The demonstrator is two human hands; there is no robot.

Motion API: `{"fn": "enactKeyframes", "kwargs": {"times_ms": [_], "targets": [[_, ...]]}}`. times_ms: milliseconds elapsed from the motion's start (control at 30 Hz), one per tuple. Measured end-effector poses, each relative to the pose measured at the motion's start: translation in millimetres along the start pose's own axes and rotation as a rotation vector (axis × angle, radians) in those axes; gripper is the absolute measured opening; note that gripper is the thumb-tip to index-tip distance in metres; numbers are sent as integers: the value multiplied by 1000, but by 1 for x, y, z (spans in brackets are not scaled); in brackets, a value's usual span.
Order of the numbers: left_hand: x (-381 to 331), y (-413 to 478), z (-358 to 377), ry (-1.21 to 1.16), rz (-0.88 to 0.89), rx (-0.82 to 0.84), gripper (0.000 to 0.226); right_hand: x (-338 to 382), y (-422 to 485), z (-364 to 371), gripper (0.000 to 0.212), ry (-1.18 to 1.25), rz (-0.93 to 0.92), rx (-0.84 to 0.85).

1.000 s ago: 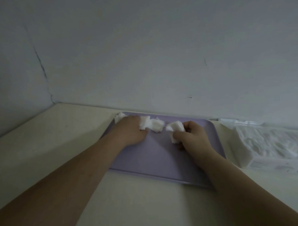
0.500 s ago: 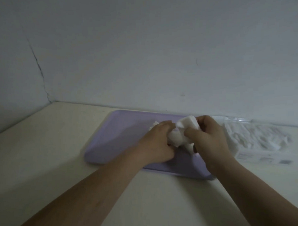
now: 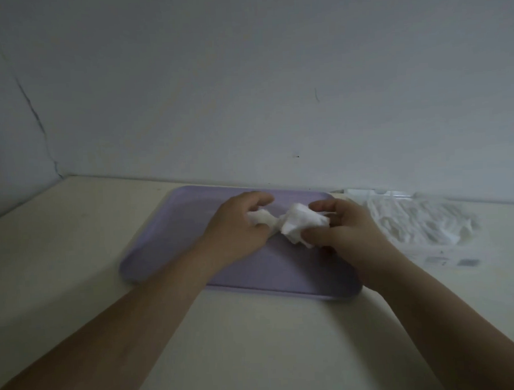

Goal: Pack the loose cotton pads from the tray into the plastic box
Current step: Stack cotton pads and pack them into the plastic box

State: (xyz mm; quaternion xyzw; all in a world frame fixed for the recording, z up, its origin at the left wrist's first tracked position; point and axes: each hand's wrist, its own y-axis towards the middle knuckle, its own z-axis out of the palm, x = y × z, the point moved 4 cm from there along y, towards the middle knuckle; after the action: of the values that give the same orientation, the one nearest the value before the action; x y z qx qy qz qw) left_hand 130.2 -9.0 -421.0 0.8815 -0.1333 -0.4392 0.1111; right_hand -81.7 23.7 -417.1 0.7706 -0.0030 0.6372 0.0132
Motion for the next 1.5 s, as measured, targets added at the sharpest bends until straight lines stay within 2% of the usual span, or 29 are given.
{"fn": "enactKeyframes", "kwargs": {"times_ms": [67, 133, 233, 300, 367, 533, 667, 767, 833, 900, 967, 1100, 1233, 1367, 1500], "targets": [[-10, -3, 13, -222, -53, 147, 54, -5, -2, -5, 45, 0, -28, 19], [-19, -11, 24, -295, -34, 223, 61, -8, -6, -9, 42, -24, -68, -14], [-19, -20, 36, -274, 47, 211, 49, -14, -12, -8, 43, -38, -120, -33], [-14, -23, 36, -269, 9, 184, 31, -16, -15, -8, 41, -54, -141, -54], [-9, -23, 32, -217, -25, 165, 22, -16, -16, -9, 37, -83, -168, -87], [-6, -23, 31, -235, -31, 162, 19, -15, -20, -7, 37, -340, -233, -137], [-9, -23, 35, -196, 27, 174, 4, -16, -24, 1, 42, -481, -270, -140], [-12, -22, 33, -239, 20, 170, 16, -16, -26, 4, 46, -485, -263, -153], [-8, -17, 24, -137, 36, 3, 23, -14, -28, 1, 41, -503, -293, -198], [-5, -12, 12, 172, 116, -181, 28, -11, -29, -4, 30, -494, -331, -260], [0, -6, 9, 377, 103, -220, 34, -12, -28, -9, 23, -470, -357, -306], [17, 3, 16, 427, -187, -48, 50, -20, -23, -7, 27, -492, -345, -314], [19, 4, 7, 222, -262, 41, 68, -21, -23, -5, 27, -474, -347, -303], [19, 2, 0, 36, -316, 115, 35, -21, -24, -5, 25, -469, -351, -281], [15, -1, -8, 3, -294, 162, 23, -22, -24, -7, 25, -459, -344, -282]]}}
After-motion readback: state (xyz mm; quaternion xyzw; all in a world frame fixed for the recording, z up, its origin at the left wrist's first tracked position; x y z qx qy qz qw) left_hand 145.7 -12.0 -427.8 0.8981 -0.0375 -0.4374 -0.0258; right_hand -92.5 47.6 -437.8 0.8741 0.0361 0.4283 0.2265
